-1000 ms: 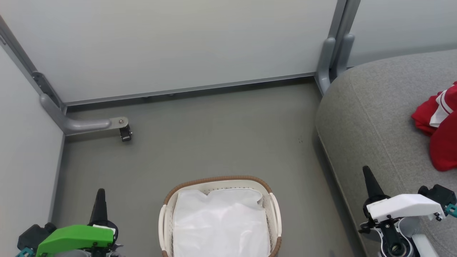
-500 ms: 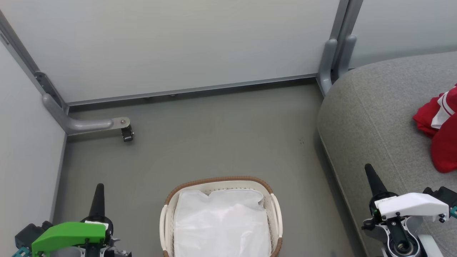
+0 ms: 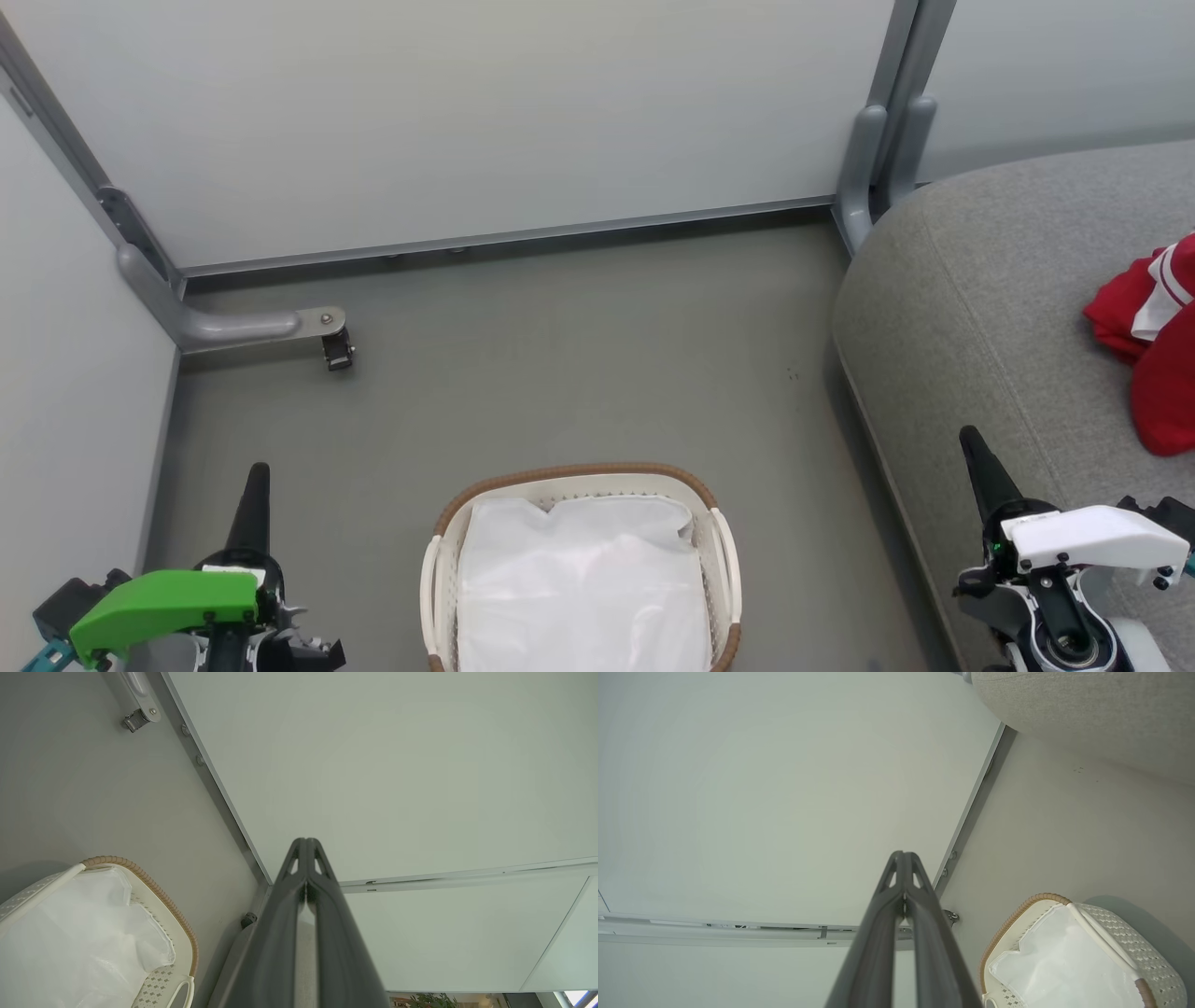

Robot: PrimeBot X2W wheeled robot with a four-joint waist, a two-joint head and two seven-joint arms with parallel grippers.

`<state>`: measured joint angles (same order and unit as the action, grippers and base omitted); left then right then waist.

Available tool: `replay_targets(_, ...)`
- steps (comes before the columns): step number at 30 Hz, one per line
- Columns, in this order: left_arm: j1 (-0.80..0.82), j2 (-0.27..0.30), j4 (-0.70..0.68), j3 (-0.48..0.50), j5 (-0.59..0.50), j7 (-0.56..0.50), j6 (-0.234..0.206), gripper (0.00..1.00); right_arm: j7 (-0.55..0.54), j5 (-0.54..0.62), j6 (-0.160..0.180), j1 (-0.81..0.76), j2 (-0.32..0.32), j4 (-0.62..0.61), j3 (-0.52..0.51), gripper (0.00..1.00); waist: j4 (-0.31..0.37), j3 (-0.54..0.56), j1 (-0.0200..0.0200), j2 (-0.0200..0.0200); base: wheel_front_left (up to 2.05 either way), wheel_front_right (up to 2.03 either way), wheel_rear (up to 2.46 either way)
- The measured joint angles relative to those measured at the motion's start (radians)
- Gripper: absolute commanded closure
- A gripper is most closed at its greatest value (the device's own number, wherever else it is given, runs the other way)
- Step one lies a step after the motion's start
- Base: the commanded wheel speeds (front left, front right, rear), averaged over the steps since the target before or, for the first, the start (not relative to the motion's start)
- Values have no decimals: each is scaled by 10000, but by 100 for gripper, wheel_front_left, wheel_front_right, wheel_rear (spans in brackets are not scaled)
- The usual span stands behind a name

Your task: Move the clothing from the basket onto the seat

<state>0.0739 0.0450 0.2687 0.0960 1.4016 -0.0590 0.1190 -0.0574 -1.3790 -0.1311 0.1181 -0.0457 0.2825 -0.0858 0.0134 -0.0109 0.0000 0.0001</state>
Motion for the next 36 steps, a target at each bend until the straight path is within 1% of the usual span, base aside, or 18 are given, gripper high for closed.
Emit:
replay_targets(29, 259, 15, -209, 163, 1973, -541, 86, 100, -550, -2209, 2, -43, -12, -351, -272, 100, -127, 75, 0, 0, 0, 0, 0)
replay_targets(36, 293, 17, -234, 176, 2092, -545, 94, 100, -570, -2320, 2, -45, -13, -374, -288, 100, -134, 78, 0, 0, 0, 0, 0)
